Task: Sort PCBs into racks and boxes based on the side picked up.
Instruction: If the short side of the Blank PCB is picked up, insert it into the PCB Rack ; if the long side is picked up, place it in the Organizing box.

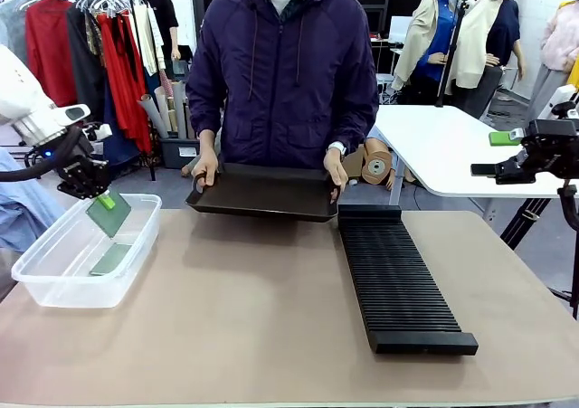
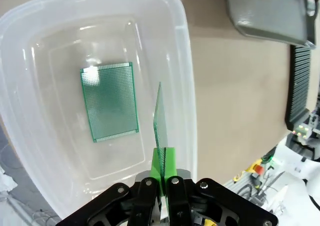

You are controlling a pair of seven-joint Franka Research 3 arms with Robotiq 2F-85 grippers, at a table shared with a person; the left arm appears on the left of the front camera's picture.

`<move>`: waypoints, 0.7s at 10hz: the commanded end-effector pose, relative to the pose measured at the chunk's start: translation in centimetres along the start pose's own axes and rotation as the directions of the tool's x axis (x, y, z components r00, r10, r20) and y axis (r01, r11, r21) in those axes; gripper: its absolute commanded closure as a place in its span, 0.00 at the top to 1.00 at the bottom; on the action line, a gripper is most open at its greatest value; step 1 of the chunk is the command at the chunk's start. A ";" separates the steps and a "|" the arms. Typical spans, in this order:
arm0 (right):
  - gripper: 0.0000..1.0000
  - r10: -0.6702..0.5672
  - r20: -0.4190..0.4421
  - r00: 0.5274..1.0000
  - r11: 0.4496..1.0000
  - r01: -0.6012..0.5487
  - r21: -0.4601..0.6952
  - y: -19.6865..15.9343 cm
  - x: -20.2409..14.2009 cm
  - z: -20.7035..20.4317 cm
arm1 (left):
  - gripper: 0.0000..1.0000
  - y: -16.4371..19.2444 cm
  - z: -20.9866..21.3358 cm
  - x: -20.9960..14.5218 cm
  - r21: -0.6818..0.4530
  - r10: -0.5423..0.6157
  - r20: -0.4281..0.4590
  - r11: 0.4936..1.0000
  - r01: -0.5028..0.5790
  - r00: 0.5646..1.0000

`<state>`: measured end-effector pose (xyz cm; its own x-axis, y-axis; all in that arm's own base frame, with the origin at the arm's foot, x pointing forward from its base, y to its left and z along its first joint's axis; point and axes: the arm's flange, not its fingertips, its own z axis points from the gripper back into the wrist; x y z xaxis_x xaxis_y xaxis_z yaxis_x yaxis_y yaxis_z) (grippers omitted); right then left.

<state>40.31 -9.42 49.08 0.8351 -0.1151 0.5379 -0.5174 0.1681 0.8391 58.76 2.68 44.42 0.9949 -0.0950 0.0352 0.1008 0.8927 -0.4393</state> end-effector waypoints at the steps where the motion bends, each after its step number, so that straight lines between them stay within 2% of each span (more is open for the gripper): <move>1: 1.00 0.008 0.003 1.000 1.000 -0.009 0.006 0.2 0.1 0.0 | 0.00 0.1 -1.1 0.7 0.070 -0.016 -0.009 0.997 0.016 1.000; 3: 1.00 0.008 0.003 1.000 1.000 -0.009 0.006 0.2 0.1 0.0 | 0.00 0.4 -2.8 0.7 0.090 -0.010 -0.029 0.996 0.012 1.000; 7: 1.00 0.008 0.003 1.000 1.000 -0.009 0.006 0.2 0.1 0.0 | 0.00 1.9 -6.6 0.9 0.055 -0.017 -0.047 0.998 0.020 0.999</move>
<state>40.31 -9.42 49.08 0.8351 -0.1151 0.5380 -0.5174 0.1681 0.8391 59.96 1.32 38.51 0.9917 -0.1280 -0.0106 0.1142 0.9165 -0.3834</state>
